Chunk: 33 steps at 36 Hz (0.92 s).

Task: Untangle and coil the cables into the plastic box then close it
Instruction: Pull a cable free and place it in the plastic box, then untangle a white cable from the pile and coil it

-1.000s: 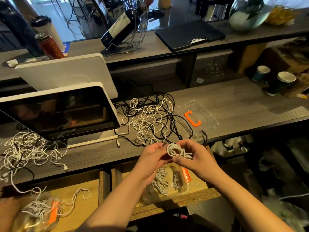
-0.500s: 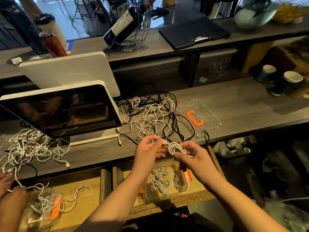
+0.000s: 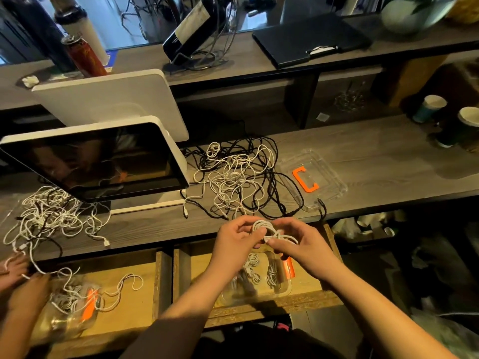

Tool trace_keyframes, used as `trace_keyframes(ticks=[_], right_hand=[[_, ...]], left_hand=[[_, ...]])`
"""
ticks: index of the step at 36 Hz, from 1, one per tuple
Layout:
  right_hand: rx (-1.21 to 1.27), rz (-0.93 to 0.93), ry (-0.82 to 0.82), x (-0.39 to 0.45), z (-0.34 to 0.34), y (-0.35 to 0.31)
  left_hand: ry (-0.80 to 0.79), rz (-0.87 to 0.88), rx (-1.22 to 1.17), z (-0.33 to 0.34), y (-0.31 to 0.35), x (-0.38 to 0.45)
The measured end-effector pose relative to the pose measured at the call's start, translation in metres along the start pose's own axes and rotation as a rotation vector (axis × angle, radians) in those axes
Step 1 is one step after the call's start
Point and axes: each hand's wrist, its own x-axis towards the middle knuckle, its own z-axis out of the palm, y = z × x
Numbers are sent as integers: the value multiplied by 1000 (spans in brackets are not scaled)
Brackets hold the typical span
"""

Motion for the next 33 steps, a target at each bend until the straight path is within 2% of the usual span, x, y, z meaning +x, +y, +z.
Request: trace_keyframes(ticks=[6, 10, 17, 26, 30, 33], right_hand=[[5, 57, 66, 14, -9, 29], [-63, 105, 24, 27, -8, 55], [-139, 182, -79, 49, 2, 98], [-315, 210, -186, 75, 18, 122], [-512, 312, -188, 85, 23, 124], [-579, 341, -197, 98, 26, 121]], left_hand=[[51, -163, -48, 4, -19, 5], [87, -309, -26, 10, -45, 10], [200, -449, 121, 15, -91, 21], [298, -519, 168, 10, -136, 27], [306, -513, 232, 0, -161, 28], [284, -535, 280, -8, -153, 35]])
